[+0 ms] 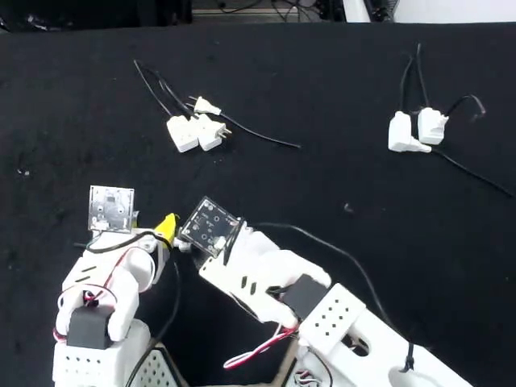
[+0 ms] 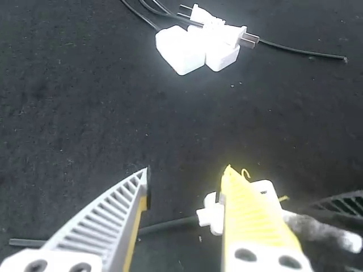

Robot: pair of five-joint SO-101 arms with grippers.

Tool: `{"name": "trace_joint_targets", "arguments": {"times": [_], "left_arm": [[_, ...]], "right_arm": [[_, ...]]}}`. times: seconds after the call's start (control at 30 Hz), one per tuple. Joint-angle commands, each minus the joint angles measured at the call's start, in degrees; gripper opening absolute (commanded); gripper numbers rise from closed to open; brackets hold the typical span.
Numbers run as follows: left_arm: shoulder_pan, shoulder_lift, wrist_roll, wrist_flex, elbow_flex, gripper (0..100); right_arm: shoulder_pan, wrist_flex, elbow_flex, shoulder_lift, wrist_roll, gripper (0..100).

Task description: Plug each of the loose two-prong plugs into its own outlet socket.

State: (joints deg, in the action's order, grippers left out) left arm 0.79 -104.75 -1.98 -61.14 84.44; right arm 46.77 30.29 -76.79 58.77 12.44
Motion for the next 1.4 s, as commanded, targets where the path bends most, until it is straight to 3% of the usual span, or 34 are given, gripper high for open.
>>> {"name": "trace_joint_targets", "arguments": {"times": [0.0,0.63,1.37], "left_arm": [[4.62,0.18,-0.44,0.26,0.57,22],[11.03,0.18,-0.44,1.14,3.91,22],[11.38,0.26,-0.53,1.14,5.41,22]], "right_arm": [[-1.49,-1.41,1.80,1.98,-0.62,1.1],[1.67,-1.41,1.54,2.33,-2.81,1.1],[1.58,-1.41,1.63,2.42,-3.34,1.1]]}}
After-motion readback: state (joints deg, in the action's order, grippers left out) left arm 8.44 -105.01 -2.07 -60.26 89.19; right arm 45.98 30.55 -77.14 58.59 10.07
